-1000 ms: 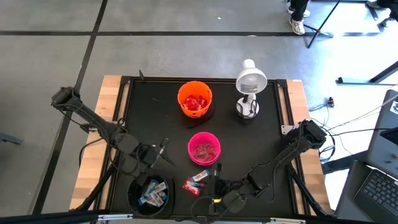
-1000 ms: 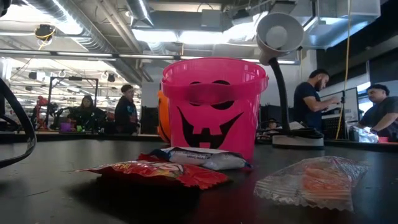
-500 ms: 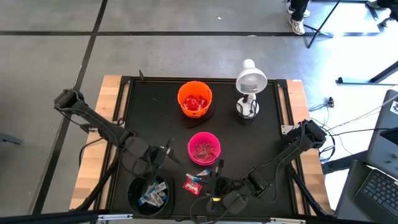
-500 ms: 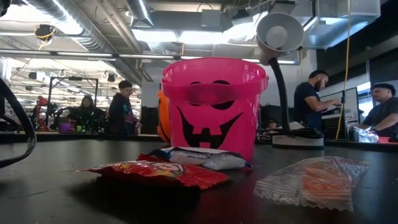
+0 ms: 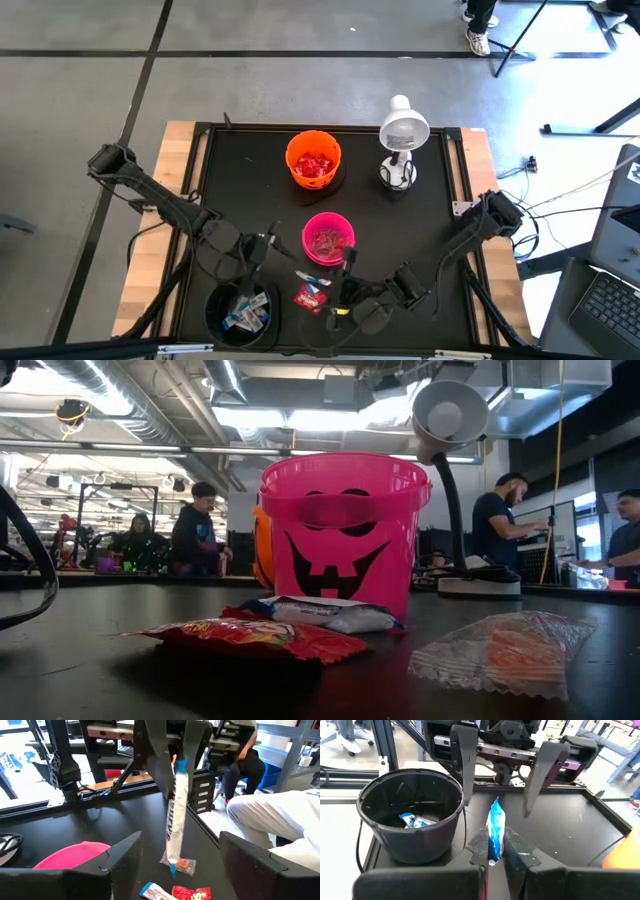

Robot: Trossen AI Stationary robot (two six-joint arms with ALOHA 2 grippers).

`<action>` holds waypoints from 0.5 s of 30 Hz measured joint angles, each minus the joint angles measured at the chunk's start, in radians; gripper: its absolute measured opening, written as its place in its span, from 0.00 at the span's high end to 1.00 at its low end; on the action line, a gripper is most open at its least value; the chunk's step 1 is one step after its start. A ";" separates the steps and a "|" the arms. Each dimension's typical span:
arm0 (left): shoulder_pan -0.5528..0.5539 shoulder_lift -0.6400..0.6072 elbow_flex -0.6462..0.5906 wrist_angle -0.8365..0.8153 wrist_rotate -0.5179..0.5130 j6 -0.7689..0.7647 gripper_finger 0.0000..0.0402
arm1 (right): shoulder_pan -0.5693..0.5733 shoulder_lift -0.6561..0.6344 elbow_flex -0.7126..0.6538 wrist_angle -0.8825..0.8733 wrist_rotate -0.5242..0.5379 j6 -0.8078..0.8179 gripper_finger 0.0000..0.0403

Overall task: Sort candy
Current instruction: Put the white chocolate into the black bucket

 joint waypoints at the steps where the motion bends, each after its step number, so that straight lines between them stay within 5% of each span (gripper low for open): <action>1: 0.003 0.000 0.000 0.001 0.000 0.000 0.37 | -0.006 0.000 0.000 0.005 -0.005 -0.001 0.92; 15: 0.005 0.084 0.001 0.050 0.004 -0.023 0.37 | -0.032 0.000 0.000 0.137 -0.025 -0.114 0.92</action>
